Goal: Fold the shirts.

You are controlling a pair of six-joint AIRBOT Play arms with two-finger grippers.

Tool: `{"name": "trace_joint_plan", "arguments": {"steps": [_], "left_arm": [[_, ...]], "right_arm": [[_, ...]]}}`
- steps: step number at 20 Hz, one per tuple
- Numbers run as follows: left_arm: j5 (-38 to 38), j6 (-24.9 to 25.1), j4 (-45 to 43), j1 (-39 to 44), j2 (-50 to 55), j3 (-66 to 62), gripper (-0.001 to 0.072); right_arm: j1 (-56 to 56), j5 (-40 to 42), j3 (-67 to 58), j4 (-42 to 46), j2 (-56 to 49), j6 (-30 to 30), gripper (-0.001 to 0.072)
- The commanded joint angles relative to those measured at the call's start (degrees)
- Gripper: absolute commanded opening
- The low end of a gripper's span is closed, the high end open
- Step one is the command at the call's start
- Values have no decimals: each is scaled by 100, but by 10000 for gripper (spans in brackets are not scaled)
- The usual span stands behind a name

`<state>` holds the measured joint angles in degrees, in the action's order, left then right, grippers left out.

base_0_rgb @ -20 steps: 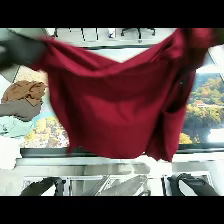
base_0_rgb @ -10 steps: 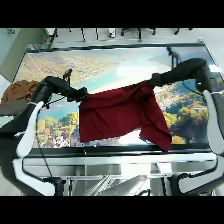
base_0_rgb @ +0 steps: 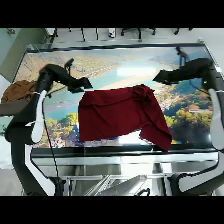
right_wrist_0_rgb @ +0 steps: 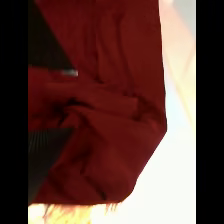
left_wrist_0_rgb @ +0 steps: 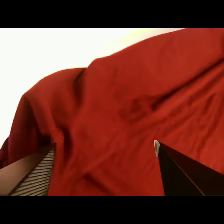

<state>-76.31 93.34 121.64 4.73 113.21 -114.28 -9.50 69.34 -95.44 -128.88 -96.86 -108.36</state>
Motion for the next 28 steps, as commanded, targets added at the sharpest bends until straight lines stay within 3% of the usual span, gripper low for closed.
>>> {"name": "trace_joint_plan", "arguments": {"steps": [1,5,10,13,18,23,25,27,28], "left_arm": [[-1104,-227,-24,-437,-516,-122,683],[-1239,-229,-557,-905,-1777,1943,682],[-85,-179,-614,-999,-3147,5574,682],[826,365,267,-903,-3440,6948,682],[1600,575,566,-544,-3261,7554,681],[1639,568,605,11,-2820,7016,680],[1622,562,608,236,-2656,6749,513],[1620,562,592,442,-2487,6548,511],[1615,562,588,498,-2406,6494,361]], "right_arm": [[-584,1187,-11,756,588,380,532],[-979,1447,1432,1176,1502,251,529],[-911,750,3947,1235,2494,-280,540],[-776,378,4308,1353,2579,-291,539],[57,-2,4308,2391,2590,-33,527],[1528,-662,4308,3895,2588,651,527],[2090,-841,4306,4535,2579,1005,528],[2476,-951,4306,4811,2516,1051,527],[2605,-968,4306,4894,2433,1051,528]]}}
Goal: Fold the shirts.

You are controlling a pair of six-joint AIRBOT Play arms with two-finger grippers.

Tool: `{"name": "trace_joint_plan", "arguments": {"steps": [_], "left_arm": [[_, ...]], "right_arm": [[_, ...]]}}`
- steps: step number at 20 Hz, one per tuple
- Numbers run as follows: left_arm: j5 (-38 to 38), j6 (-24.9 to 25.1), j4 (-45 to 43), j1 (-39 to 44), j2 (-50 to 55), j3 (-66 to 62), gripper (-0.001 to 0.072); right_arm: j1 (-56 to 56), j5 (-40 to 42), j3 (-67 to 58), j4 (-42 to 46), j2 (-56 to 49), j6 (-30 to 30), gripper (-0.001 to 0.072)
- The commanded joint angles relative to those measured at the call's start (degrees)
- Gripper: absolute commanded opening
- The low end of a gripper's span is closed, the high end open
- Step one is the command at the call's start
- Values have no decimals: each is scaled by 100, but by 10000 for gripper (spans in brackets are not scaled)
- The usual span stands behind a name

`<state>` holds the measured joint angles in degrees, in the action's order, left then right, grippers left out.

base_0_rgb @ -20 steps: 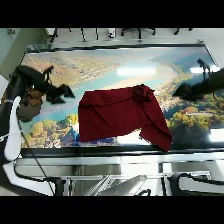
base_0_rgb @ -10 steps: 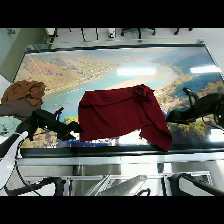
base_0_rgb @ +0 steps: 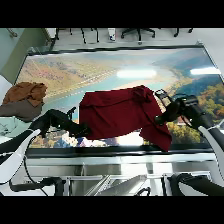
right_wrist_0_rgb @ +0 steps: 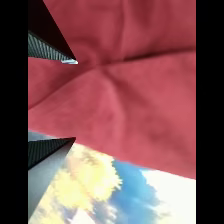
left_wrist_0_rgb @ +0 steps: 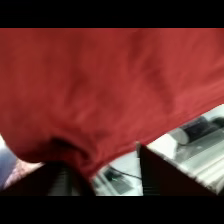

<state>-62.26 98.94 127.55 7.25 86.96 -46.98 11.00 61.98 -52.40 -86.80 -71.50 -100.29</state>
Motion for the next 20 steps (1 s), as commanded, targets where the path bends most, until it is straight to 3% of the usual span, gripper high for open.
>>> {"name": "trace_joint_plan", "arguments": {"steps": [1,2,12,14,16,17,18,20], "left_arm": [[201,2,-7,282,299,-280,122],[144,2,-7,282,363,-326,15],[-24,2,-44,-199,-101,-396,14],[-26,2,-44,-227,-98,-396,14],[-15,4,-42,-227,-98,-398,14],[7,4,-44,-227,-98,-398,14],[35,4,-42,-227,-98,-398,14],[72,4,-44,-229,-98,-398,14]], "right_arm": [[623,-229,2,767,-203,271,528],[660,-227,2,822,-330,308,527],[802,-33,2,1272,-962,315,523],[802,-35,-2,1506,-997,496,287],[802,17,-109,1862,-984,879,229],[802,83,-184,1939,-984,986,80],[802,105,-240,1930,-984,1045,22],[793,188,-339,1696,-984,1056,20]]}}
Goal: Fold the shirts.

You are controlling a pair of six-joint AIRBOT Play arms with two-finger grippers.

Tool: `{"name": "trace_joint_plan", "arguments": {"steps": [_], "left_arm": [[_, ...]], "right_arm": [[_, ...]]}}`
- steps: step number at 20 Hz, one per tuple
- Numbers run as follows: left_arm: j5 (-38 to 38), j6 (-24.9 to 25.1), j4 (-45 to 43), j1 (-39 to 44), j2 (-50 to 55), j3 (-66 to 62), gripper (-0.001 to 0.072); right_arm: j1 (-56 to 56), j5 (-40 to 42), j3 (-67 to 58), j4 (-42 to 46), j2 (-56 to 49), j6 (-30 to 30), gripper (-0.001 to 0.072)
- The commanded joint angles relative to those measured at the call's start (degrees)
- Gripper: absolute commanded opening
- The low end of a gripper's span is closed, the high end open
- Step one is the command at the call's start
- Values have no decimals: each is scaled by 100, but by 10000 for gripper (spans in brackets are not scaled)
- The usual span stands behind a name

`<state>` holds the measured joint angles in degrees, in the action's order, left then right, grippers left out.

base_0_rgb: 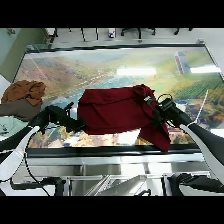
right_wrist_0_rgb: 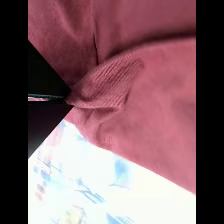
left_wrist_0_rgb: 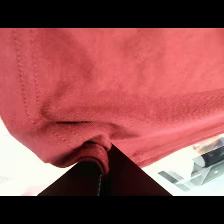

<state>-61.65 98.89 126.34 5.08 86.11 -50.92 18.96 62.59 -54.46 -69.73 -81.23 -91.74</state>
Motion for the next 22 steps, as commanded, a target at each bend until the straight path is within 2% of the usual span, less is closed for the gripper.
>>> {"name": "trace_joint_plan", "arguments": {"steps": [1,4,6,8,10,14,18,22], "left_arm": [[13,9,74,-13,-13,-4,14],[-11,11,66,-63,-13,-4,13],[-87,15,63,-190,-13,-4,13],[-181,22,63,-365,-15,-4,13],[-240,44,68,-468,-15,-4,13],[-243,122,68,-466,-13,-4,13],[-247,122,68,-463,-13,-2,13],[-245,122,61,-466,-13,-2,14]], "right_arm": [[-20,236,-219,-243,2,201,19],[-564,201,-361,-1589,315,190,17],[-1565,164,-361,-2931,601,7,18],[-2697,177,-358,-3545,710,-107,18],[-3602,275,-328,-3982,664,-299,19],[-4542,872,-201,-4756,216,-1054,19],[-4693,920,109,-5272,-160,-1611,20],[-4704,964,133,-5353,-343,-1792,42]]}}
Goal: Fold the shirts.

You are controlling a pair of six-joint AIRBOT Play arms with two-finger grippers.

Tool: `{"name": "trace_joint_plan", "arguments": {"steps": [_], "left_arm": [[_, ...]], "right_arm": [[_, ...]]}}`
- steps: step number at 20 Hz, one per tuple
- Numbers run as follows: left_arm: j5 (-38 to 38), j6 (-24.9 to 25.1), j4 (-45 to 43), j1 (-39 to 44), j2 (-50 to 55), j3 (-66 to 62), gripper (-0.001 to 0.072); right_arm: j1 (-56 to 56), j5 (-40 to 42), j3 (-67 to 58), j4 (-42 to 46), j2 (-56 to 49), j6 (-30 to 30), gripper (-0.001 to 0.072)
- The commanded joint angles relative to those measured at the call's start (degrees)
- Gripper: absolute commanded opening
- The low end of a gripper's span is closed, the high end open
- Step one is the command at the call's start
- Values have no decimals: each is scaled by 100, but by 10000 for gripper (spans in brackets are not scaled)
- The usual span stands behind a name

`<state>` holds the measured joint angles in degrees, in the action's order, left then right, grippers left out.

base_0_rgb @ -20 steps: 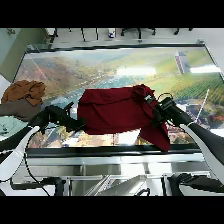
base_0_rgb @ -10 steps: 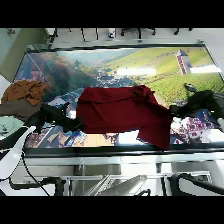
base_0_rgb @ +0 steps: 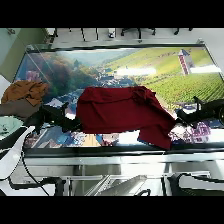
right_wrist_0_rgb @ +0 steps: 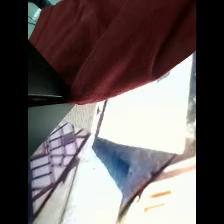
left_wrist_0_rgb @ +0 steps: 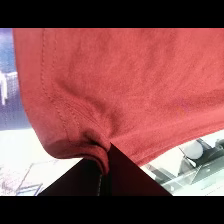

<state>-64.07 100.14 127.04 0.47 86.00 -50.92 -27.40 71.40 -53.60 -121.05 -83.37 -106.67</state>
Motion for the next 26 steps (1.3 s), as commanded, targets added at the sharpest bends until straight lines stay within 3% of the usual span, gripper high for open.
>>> {"name": "trace_joint_plan", "arguments": {"steps": [1,2,3,4,5,6,7,10,15,22,23,24,26], "left_arm": [[0,-2,-7,-4,-2,-2,14],[-11,-2,-4,-4,-2,-2,14],[-55,-2,-7,-4,-2,-2,14],[-101,2,-7,-4,-2,-2,24],[-151,33,-4,-13,-4,-9,256],[-236,39,-4,-50,-2,-24,634],[-339,46,-9,-146,-2,-72,692],[-686,50,-2,-678,-2,-267,692],[-640,57,59,-1207,197,-267,692],[-533,278,66,-590,833,-448,681],[-535,278,68,-496,876,-592,554],[-507,278,63,-393,896,-728,364],[-448,295,42,-190,896,-922,32]], "right_arm": [[-68,87,13,-219,-129,-424,225],[-68,92,-33,-214,-129,-518,441],[-68,109,-94,-212,-129,-610,491],[-68,107,-160,-197,-129,-750,491],[-66,105,-208,-195,-136,-863,492],[-66,96,-254,-173,-138,-977,493],[-66,103,-297,-144,-157,-1047,494],[-9,199,-317,-129,-291,-1093,494],[280,317,-319,-114,-354,-1381,493],[389,188,-323,-170,-595,-1377,490],[426,188,-332,-177,-629,-1377,490],[472,188,-339,-179,-667,-1377,458],[555,186,-356,-186,-719,-1381,168]]}}
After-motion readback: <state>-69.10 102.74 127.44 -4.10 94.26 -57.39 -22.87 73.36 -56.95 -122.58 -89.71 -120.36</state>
